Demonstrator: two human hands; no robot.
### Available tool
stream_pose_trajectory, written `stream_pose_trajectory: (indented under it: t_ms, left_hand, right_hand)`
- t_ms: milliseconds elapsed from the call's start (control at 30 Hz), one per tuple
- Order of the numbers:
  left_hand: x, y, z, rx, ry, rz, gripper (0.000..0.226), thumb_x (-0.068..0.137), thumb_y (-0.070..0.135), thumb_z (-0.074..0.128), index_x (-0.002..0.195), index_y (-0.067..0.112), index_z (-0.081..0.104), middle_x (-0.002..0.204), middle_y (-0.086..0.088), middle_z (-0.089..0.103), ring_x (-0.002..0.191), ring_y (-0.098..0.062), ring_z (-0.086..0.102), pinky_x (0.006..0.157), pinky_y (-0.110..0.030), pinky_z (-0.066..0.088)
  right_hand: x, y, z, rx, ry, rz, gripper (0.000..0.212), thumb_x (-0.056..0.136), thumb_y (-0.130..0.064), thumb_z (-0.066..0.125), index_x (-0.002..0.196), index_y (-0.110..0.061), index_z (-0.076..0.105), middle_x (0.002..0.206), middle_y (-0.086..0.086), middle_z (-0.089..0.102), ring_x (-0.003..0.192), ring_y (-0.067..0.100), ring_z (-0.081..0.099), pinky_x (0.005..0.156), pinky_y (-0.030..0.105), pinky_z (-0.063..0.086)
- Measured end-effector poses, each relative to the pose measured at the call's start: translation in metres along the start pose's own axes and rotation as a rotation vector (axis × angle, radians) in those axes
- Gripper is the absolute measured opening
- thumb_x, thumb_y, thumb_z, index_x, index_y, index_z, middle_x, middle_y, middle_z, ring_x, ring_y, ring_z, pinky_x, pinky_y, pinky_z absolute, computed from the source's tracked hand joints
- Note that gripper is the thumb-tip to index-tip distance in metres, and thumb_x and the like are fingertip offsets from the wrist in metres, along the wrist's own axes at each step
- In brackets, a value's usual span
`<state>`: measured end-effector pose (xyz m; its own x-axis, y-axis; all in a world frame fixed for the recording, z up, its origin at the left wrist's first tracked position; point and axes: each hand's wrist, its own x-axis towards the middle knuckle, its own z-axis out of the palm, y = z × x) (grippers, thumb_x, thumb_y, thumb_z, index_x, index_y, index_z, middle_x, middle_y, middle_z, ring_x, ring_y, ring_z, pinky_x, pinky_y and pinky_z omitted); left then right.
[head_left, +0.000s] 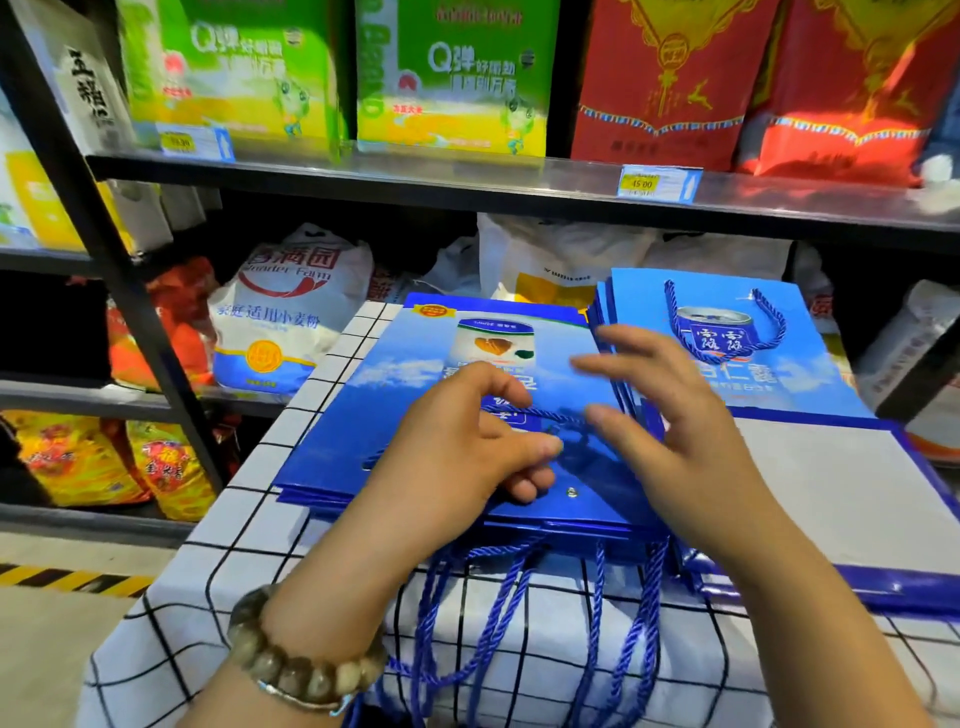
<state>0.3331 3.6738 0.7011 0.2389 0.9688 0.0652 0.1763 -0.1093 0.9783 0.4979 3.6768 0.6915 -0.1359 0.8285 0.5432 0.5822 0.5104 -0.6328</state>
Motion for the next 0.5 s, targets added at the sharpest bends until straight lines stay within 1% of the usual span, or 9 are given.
stream_pose_trajectory:
  t_ms: [33,67,133,200,267,300,367,433,500]
  left_hand:
    - [0.000,-0.001,0.000,0.018,-0.019,0.033,0.027,0.082,0.002,0.063,0.091,0.022,0.048,0.057,-0.003,0.065,0.049,-0.012,0.059,0.051,-0.018,0.046]
    - [-0.001,-0.003,0.001,0.045,-0.037,0.070,0.031,0.083,0.001,0.060,0.095,0.027,0.048,0.058,0.000,0.065,0.055,-0.012,0.061,0.061,-0.023,0.051]
    - [-0.001,-0.003,0.002,0.062,-0.058,0.122,0.038,0.085,-0.002,0.056,0.098,0.032,0.048,0.061,0.003,0.065,0.063,-0.012,0.064,0.075,-0.029,0.053]
    - [-0.001,-0.001,0.003,0.045,-0.059,0.122,0.039,0.084,-0.003,0.057,0.098,0.033,0.049,0.062,0.004,0.066,0.063,-0.011,0.065,0.074,-0.026,0.054]
    - [-0.002,0.000,0.006,0.058,-0.039,0.116,0.037,0.083,0.002,0.060,0.097,0.034,0.049,0.064,0.005,0.068,0.063,-0.008,0.064,0.070,-0.019,0.052]
    - [-0.003,-0.001,0.005,0.110,-0.025,0.130,0.034,0.082,0.007,0.063,0.097,0.035,0.050,0.067,0.008,0.069,0.064,-0.005,0.064,0.068,-0.016,0.049]
    - [-0.007,-0.003,0.000,0.336,-0.021,0.174,0.028,0.078,0.027,0.066,0.099,0.041,0.053,0.082,0.019,0.069,0.077,0.007,0.060,0.075,-0.014,0.046]
    - [-0.014,-0.004,-0.007,0.631,-0.061,0.193,0.036,0.074,0.044,0.063,0.109,0.044,0.055,0.105,0.029,0.062,0.099,0.013,0.051,0.087,-0.017,0.043]
    - [-0.018,-0.005,-0.013,0.787,-0.090,0.179,0.046,0.073,0.050,0.063,0.117,0.043,0.054,0.118,0.030,0.056,0.108,0.012,0.047,0.094,-0.019,0.040]
  right_hand:
    - [-0.004,-0.001,0.001,0.053,-0.103,-0.025,0.025,0.080,-0.029,0.059,0.102,-0.041,0.060,0.116,-0.021,0.055,0.109,-0.007,0.050,0.092,0.009,0.036]
    - [-0.007,-0.003,0.003,0.123,-0.176,-0.028,0.022,0.079,-0.030,0.060,0.098,-0.041,0.063,0.110,-0.020,0.062,0.107,-0.004,0.054,0.090,0.009,0.038]
    - [-0.009,-0.004,0.004,0.281,-0.182,0.024,0.019,0.075,-0.023,0.067,0.086,-0.038,0.069,0.093,-0.014,0.069,0.090,0.001,0.064,0.080,0.012,0.046]
    - [-0.009,-0.002,0.004,0.410,-0.087,0.139,0.018,0.069,-0.019,0.069,0.073,-0.036,0.073,0.080,-0.010,0.072,0.079,0.009,0.068,0.076,0.021,0.053]
    - [-0.009,0.000,0.002,0.451,-0.052,0.196,0.018,0.067,-0.014,0.073,0.067,-0.032,0.073,0.072,-0.006,0.072,0.073,0.014,0.069,0.077,0.028,0.055]
    - [-0.009,0.001,0.000,0.442,-0.053,0.193,0.020,0.070,-0.009,0.074,0.064,-0.028,0.073,0.071,-0.006,0.072,0.072,0.013,0.068,0.076,0.027,0.055]
    - [-0.010,0.001,-0.006,0.362,-0.060,0.181,0.027,0.077,-0.004,0.067,0.063,-0.027,0.071,0.070,-0.011,0.071,0.070,0.004,0.065,0.071,0.015,0.050]
    - [-0.011,0.003,-0.011,0.241,-0.105,0.161,0.026,0.080,-0.006,0.064,0.067,-0.028,0.067,0.071,-0.018,0.069,0.071,-0.003,0.062,0.068,0.006,0.043]
    - [-0.012,0.006,-0.014,0.102,-0.167,0.118,0.027,0.081,-0.009,0.064,0.068,-0.033,0.064,0.079,-0.020,0.067,0.076,-0.004,0.061,0.071,0.004,0.040]
